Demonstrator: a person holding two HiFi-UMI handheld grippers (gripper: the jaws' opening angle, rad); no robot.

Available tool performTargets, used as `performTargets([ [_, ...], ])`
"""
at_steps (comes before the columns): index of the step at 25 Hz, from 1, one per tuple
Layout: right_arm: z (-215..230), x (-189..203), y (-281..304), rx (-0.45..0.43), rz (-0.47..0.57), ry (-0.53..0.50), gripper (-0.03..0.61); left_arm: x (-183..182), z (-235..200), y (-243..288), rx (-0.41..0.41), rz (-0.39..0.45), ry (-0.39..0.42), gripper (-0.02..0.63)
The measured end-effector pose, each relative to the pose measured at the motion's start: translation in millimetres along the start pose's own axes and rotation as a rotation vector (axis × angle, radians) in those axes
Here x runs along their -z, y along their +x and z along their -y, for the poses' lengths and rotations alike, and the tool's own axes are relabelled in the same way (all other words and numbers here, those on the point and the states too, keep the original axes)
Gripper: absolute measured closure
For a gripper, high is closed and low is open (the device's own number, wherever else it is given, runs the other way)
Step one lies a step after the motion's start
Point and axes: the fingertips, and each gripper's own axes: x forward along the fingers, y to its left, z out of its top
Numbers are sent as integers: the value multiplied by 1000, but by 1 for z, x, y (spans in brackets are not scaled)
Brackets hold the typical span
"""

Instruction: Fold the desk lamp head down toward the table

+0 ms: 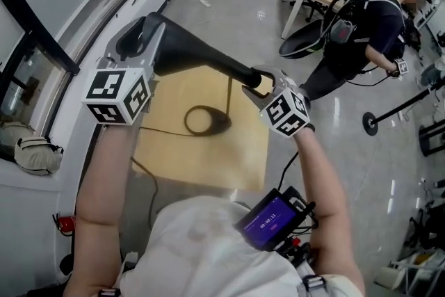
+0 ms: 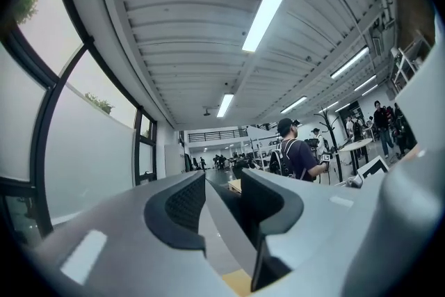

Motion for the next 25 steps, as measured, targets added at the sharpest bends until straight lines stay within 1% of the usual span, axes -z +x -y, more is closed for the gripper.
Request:
performTargets([
  [4,-2,0,-3,-3,-40,-48,357,18,-12,-8,-12,0,-69,456],
  [7,-5,-3,-5,0,-68,-80,357,31,-21,-14,-15,-2,-103,456],
  [15,8,-1,-23,4,-120,-163,359,57,-24,-14,-27,-27,-198,451],
  [25,11,-6,-28,23,-190,-247,359,82,-35,-20,-1,-4,-298,448],
])
